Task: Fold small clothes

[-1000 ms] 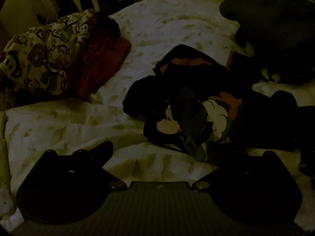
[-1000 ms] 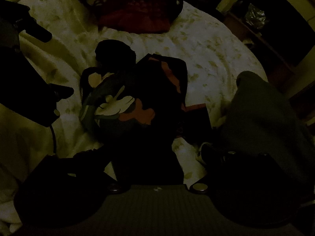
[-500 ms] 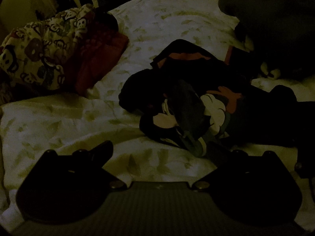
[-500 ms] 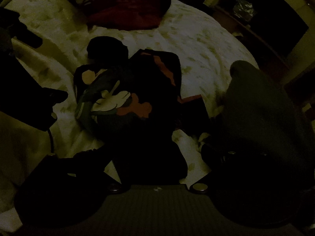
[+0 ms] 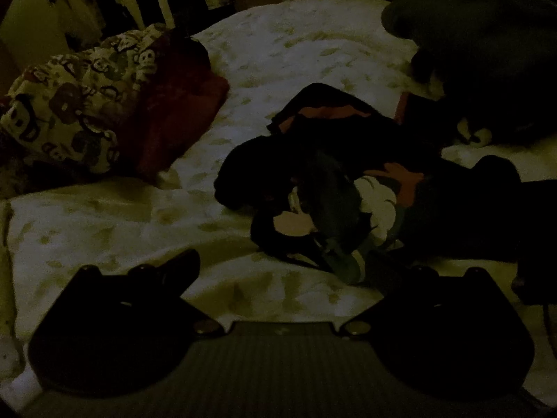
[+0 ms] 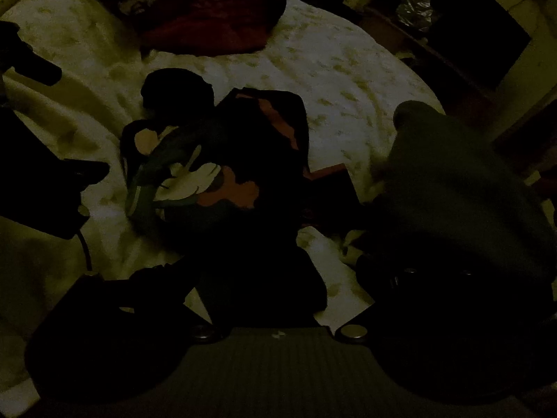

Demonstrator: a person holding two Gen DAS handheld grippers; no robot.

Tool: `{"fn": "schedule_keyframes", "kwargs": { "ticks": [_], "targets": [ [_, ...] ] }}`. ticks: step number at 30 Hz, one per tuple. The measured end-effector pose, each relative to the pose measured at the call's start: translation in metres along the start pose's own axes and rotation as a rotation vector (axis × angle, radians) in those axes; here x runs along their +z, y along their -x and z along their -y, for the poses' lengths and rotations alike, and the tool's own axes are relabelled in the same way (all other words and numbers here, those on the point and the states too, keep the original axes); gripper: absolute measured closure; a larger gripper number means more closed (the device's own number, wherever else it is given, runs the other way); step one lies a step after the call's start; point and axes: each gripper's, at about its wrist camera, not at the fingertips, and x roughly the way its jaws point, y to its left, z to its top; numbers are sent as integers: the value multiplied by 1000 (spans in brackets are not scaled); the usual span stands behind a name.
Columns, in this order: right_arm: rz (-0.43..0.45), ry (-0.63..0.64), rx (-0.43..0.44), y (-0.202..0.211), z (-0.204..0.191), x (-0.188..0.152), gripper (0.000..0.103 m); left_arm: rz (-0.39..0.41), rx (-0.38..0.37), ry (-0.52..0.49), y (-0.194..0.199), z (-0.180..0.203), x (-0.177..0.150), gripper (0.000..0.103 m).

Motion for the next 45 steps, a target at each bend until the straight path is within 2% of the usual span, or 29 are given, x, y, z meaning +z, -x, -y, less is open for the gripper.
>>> {"fn": "schedule_keyframes", "kwargs": {
  "ticks": [24, 30, 45],
  "targets": [
    [-34, -11, -66, -7, -9, 12, 0, 45, -1, -11, -3, -10, -4, 0],
    [-34, -7, -50, -7, -12, 13, 0, 27, 2, -18, -4, -9, -6, 0],
    [29, -17, 13, 1, -9, 2, 0, 2, 33, -18, 4, 7, -6, 0]
  ]
}}
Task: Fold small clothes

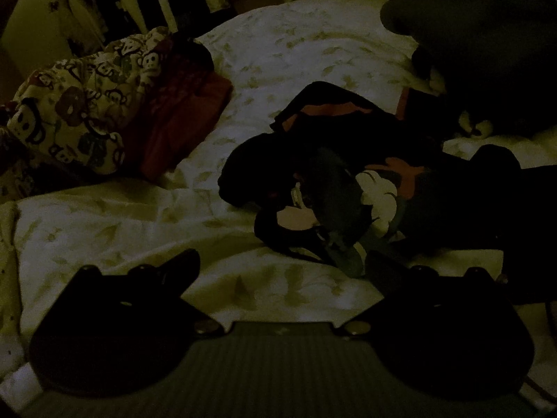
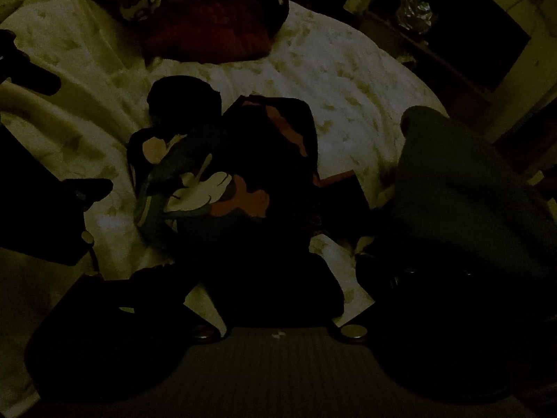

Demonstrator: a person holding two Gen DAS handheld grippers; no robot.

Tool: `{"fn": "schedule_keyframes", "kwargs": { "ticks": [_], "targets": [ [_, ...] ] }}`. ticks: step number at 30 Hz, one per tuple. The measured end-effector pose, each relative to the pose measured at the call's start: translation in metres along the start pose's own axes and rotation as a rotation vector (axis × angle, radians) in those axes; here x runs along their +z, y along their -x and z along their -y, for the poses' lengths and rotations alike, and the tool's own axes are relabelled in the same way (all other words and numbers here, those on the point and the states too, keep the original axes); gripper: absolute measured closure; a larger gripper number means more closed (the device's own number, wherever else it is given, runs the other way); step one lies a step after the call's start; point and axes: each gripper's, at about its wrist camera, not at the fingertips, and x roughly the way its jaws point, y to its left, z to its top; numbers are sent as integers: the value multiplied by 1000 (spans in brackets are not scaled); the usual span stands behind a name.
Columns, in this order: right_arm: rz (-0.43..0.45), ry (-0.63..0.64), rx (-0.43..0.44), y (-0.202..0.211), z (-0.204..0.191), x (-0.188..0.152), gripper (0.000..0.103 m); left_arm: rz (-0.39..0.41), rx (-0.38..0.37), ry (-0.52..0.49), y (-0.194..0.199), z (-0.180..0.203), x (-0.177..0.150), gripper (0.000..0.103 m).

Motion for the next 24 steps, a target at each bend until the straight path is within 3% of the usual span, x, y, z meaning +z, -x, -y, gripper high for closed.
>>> {"fn": "schedule_keyframes", "kwargs": {
  "ticks": [17, 20, 24],
  "targets": [
    [77, -69, 37, 4, 20, -7, 0, -29, -26, 3, -9, 6, 4, 0],
    [118, -104, 65, 8, 29, -9, 0, -5, -41, 6, -8, 5, 6, 0],
    [172, -135, 113, 9, 40, -13, 0, 89, -59, -23, -3, 3, 7, 0]
  ]
}}
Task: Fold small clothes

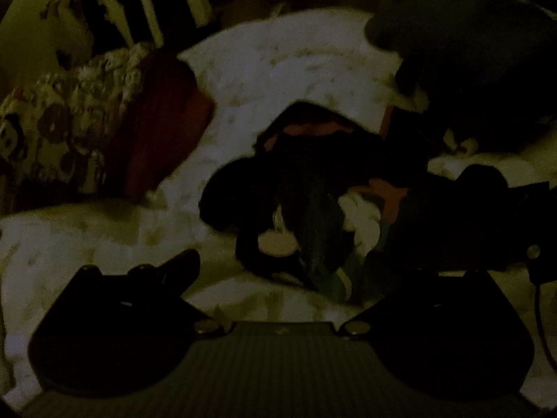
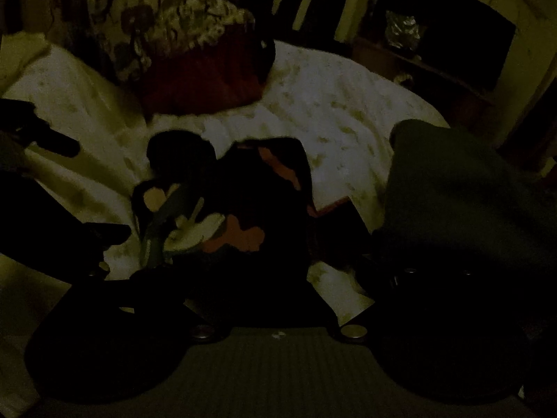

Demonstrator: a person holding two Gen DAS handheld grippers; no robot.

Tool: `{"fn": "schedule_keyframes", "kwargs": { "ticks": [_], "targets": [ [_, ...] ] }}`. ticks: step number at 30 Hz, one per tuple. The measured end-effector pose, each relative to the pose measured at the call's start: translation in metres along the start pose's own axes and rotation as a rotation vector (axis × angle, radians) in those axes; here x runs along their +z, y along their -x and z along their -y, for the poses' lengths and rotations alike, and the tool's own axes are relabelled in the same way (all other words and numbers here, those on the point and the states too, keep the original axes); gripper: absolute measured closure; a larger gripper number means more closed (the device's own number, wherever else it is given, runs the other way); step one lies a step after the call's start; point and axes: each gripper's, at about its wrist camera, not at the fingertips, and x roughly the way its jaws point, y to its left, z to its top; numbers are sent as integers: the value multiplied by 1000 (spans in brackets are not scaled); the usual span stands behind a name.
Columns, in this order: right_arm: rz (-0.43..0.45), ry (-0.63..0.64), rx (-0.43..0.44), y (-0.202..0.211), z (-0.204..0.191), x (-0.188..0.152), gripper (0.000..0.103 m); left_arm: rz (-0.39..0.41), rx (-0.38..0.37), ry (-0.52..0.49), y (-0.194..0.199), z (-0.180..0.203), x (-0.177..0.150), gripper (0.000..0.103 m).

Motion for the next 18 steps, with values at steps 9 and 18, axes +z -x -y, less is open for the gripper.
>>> {"fn": "schedule_keyframes", "kwargs": {
  "ticks": [9, 18],
  "targets": [
    [41, -73, 122, -17, 26, -8, 0, 105, -64, -80, -10, 3, -14, 0],
    [99, -161, 273, -46, 57, 1, 0, 2, -43, 57, -65, -70, 45, 0]
  ]
}}
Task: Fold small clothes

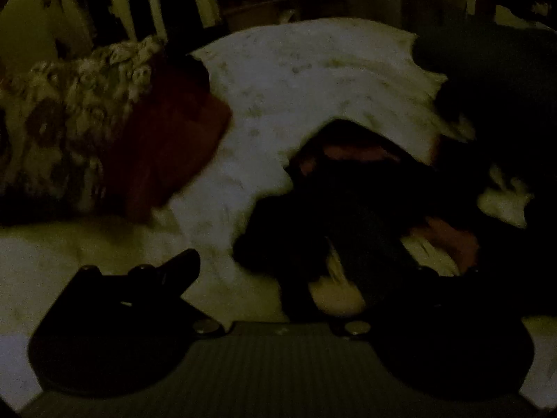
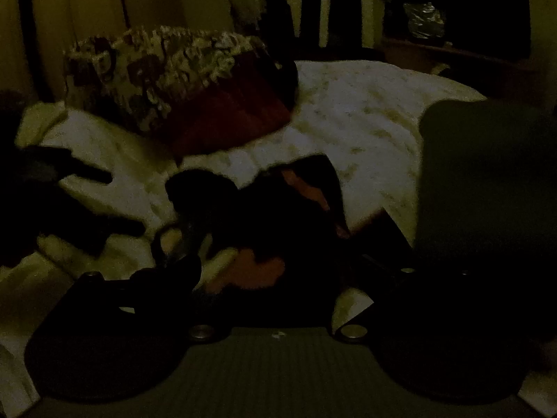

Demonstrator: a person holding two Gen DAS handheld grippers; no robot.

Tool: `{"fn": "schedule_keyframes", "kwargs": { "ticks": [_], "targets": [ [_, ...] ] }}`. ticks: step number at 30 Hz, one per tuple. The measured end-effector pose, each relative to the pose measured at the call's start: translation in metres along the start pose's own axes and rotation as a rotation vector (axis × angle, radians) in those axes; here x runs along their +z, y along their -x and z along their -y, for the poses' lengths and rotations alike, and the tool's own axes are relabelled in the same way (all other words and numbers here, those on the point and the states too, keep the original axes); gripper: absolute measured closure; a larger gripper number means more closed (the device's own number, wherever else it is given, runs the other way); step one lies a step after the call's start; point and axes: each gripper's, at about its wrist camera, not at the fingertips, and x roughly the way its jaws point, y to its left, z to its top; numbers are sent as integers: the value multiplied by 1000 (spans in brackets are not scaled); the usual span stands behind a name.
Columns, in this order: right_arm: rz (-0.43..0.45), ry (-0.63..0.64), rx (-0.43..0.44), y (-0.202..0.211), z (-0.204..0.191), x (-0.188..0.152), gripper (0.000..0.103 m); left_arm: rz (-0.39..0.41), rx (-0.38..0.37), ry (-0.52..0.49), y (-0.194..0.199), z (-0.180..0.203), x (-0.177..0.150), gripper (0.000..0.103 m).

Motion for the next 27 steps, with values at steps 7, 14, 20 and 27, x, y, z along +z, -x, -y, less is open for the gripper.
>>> {"fn": "schedule_keyframes", "kwargs": {
  "ticks": [7, 14, 20, 27],
  "targets": [
    [-24, -12, 54, -70, 11, 40, 0, -109, -190, 168, -85, -51, 32, 0],
    [-155, -185, 227, -139, -1, 44, 0, -155, 30, 4, -122, -27, 8, 18],
    [-261, -31, 116, -171, -45, 15, 87, -188, -124, 151, -140, -43, 8, 81],
    [-42, -110, 124, -77, -12, 37, 90, -19, -226, 304, -70, -88, 27, 95]
  ]
}}
